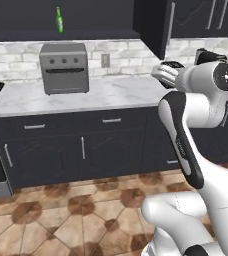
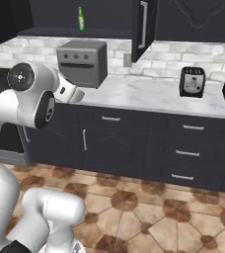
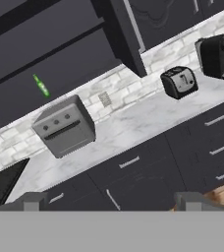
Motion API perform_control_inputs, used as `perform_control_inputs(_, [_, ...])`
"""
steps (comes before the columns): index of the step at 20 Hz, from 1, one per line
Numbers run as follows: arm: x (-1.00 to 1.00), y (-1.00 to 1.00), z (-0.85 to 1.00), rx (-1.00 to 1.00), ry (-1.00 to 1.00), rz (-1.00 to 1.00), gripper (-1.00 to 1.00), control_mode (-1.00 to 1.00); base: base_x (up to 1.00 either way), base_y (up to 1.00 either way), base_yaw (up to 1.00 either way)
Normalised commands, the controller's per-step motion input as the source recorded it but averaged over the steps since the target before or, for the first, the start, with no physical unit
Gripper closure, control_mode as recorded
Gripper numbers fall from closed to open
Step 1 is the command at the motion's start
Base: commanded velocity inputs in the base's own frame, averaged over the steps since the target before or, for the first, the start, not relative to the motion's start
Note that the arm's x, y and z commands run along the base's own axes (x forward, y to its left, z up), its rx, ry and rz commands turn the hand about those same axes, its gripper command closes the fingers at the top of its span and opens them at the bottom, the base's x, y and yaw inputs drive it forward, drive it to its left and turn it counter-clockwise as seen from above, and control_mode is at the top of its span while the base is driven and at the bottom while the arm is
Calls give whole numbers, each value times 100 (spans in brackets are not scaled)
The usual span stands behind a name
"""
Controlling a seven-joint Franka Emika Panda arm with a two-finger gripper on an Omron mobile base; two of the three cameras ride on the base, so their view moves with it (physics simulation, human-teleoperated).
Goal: Open the cabinet directly in front. Then move the beer and the cup to the dining counter with the candle on it.
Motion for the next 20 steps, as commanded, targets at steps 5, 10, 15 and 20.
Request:
perform_control_inputs(5, [0,0,0,0,0,0,-100,100,65,80,5])
perform_control_inputs(10, [0,0,0,0,0,0,-100,100,100,17,4])
perform_control_inputs(15, [0,0,0,0,0,0,-100,100,88,27,3])
perform_control_inputs(20, [0,0,0,0,0,0,-100,100,38,87,0])
